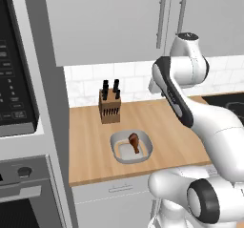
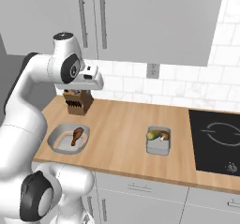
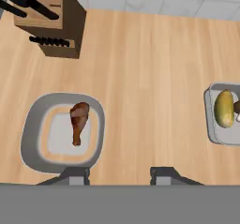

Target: Take the meat container that has the chicken drumstick and place it on the second highest rack of the freezer. Then take the vegetable container that has the mushroom and cucumber and place it on the highest rack of the freezer.

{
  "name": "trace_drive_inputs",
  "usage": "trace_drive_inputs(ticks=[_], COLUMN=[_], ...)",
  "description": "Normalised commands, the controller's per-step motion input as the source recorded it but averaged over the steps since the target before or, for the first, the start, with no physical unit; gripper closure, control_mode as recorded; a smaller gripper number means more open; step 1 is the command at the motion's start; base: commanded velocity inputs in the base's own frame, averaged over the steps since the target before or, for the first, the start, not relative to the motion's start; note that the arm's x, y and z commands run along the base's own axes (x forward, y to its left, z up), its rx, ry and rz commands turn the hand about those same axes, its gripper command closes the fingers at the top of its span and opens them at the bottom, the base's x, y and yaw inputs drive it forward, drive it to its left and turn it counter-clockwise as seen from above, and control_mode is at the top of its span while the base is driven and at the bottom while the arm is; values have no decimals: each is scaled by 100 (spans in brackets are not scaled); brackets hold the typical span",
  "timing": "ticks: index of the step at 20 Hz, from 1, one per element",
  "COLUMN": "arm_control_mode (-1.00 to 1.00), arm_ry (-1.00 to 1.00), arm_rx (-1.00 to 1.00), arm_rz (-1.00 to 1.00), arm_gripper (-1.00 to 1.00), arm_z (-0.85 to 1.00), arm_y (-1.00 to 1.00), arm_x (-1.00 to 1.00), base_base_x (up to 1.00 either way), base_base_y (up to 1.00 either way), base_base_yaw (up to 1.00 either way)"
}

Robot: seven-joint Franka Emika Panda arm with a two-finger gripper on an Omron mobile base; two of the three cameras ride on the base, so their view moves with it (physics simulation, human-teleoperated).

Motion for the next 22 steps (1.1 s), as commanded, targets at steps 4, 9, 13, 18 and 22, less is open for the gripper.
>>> trace_drive_inputs(ticks=[4, 9, 13, 18, 22], arm_control_mode=[-100, -100, -100, -100, -100], arm_ry=[6, 2, 0, 8, 6], arm_rx=[8, 23, 14, 12, 17], arm_rz=[-19, -63, -64, -59, -55], arm_gripper=[-100, -100, -100, -100, -100], arm_z=[-43, -92, -67, -45, -52], arm_y=[27, 57, 56, 36, 4], arm_x=[-22, -61, -42, -28, -11], base_base_x=[0, 0, 0, 0, 0], base_base_y=[0, 0, 0, 0, 0], base_base_yaw=[0, 0, 0, 0, 0])
